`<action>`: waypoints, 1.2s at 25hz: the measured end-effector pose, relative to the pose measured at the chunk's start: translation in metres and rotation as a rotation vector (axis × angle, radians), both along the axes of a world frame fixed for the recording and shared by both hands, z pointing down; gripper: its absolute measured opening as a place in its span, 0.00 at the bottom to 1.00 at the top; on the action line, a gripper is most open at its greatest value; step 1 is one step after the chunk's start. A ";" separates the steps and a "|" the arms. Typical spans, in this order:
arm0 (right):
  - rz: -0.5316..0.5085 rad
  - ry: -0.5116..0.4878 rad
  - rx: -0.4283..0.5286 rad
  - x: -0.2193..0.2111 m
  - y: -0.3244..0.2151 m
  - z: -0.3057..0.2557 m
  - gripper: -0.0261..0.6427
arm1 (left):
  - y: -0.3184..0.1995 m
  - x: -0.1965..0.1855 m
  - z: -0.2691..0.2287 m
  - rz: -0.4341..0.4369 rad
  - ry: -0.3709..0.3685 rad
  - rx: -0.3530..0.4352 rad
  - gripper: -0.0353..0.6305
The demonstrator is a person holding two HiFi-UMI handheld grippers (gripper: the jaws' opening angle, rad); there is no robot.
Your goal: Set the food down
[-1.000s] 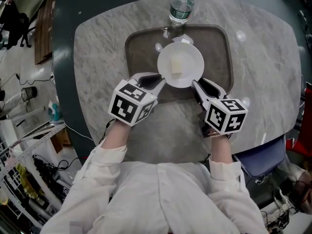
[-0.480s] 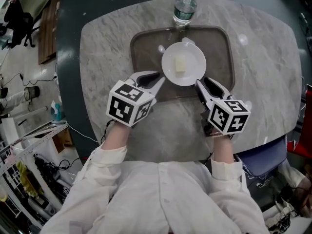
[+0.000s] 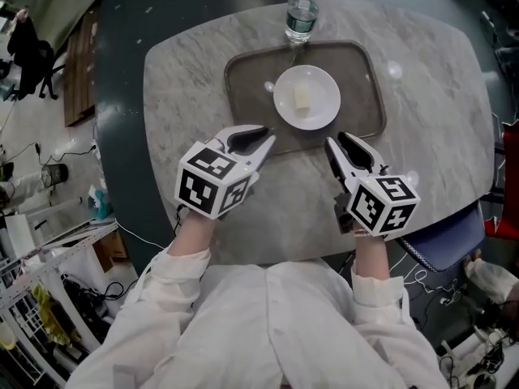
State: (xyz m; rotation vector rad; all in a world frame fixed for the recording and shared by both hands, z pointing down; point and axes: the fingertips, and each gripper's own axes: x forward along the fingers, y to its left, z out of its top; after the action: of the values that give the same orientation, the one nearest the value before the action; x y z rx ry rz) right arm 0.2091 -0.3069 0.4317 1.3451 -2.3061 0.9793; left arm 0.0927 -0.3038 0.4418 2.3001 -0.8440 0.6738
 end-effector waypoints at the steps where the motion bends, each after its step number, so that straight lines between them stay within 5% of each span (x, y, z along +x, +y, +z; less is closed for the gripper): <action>1: 0.001 -0.006 0.022 -0.003 0.007 -0.007 0.20 | 0.004 0.000 -0.008 0.005 0.020 0.024 0.14; 6: 0.033 -0.048 0.161 -0.028 0.042 -0.046 0.15 | 0.026 -0.006 -0.052 0.016 0.167 0.161 0.14; 12: 0.045 -0.081 0.267 -0.061 0.093 -0.086 0.06 | 0.073 -0.021 -0.082 0.076 0.217 0.244 0.13; 30: 0.077 -0.090 0.289 -0.125 0.213 -0.119 0.05 | 0.197 -0.065 -0.117 0.247 0.323 0.287 0.10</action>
State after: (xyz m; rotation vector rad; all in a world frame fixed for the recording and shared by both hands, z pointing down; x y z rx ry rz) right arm 0.0845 -0.0935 0.3123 1.5384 -2.5578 0.7636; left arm 0.0277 -0.1070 0.3252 2.7056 -0.5374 0.2774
